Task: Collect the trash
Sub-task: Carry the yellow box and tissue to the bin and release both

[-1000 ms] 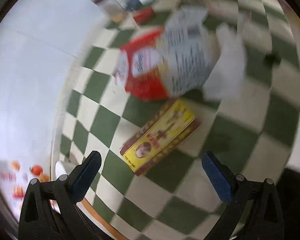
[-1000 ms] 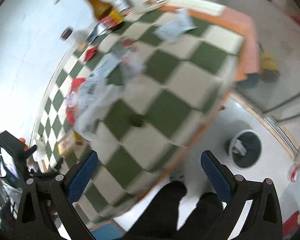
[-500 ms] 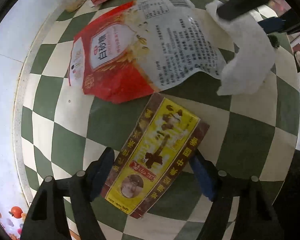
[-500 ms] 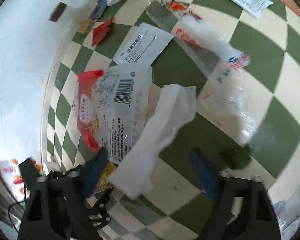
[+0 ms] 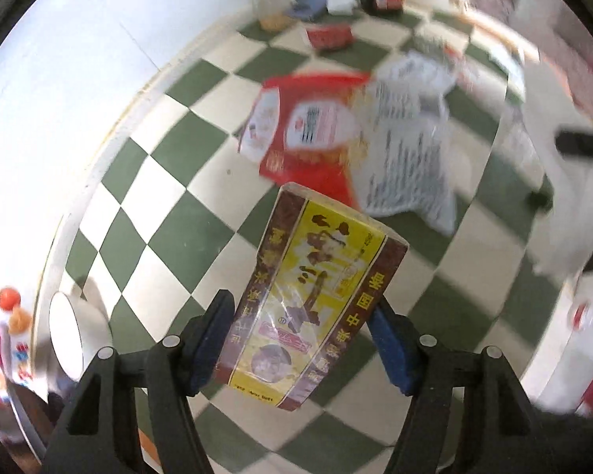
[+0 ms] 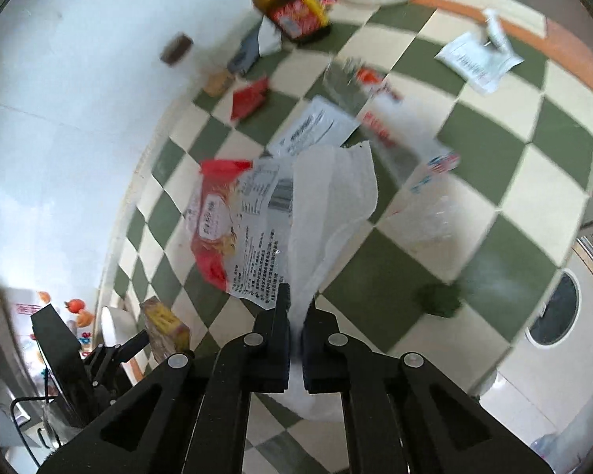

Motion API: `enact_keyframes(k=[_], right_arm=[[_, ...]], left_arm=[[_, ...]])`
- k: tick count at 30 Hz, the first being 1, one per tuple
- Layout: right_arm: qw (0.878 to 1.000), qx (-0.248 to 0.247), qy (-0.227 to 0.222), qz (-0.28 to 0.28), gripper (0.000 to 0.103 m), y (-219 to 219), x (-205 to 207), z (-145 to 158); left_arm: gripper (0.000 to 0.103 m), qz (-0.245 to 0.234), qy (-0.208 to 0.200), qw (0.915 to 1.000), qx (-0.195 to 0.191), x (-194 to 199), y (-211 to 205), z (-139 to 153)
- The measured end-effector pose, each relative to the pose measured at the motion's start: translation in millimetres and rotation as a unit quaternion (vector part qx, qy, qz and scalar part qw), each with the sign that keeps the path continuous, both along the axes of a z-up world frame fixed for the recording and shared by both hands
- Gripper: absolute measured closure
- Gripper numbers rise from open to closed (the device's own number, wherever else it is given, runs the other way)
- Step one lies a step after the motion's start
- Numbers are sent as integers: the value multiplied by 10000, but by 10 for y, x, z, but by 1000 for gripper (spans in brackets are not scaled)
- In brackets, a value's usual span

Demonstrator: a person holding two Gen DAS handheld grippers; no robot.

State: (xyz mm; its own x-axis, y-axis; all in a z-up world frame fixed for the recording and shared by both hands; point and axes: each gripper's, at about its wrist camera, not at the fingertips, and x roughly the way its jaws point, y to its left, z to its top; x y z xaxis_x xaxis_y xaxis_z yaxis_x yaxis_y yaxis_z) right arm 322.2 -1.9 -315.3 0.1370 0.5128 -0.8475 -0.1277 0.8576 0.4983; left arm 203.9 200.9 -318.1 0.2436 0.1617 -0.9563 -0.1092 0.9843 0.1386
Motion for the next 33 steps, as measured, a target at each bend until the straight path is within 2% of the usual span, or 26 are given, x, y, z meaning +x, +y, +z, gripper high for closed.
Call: enact_keyframes(k=[5,7,11,16,20,22,24,27,28,29,33], right_arm=[[9981,120,-228,-563,99,-746,-129,246],[9958,116,-283,-866,99,-1164,-216,310],[9868,123,-290,-1588,99,-2037,-430,338],[9632,156,-118,-2680,99,-3223,-848,140],[9395,94,101,-3423,99,-4122,-1246,-220],[9276,122,291,-3723,99,-4537,-1431,-538],[9169,132,480,-3960,99,-4906,-1595,-957],[8964,296,936,-4323,99,-5373,-1815,-1837],[8909,330,1060,-4404,99,-5474,-1859,-2121],[8865,385,1156,-4464,99,-5579,-1892,-2410],[8811,479,1495,-4460,99,-5856,-1877,-3638]], left_arm=[[38,-12,-344,9986,-411,307,-430,329],[39,-210,-443,9974,-532,429,-738,417],[39,-904,-615,9916,-696,596,-1514,633],[39,-1863,-540,9756,-1025,728,-2694,649],[39,-2392,-214,9620,-1301,801,-3678,396],[39,-2559,8,9575,-1326,817,-4156,100],[39,-2634,384,9526,-1475,841,-4592,-351],[39,-2618,1094,9432,-1730,859,-5126,-1222],[39,-2566,1363,9395,-1813,888,-5303,-1624],[39,-2535,1542,9362,-1884,903,-5425,-1907],[39,-2331,2240,9254,-1976,1029,-5907,-3236]])
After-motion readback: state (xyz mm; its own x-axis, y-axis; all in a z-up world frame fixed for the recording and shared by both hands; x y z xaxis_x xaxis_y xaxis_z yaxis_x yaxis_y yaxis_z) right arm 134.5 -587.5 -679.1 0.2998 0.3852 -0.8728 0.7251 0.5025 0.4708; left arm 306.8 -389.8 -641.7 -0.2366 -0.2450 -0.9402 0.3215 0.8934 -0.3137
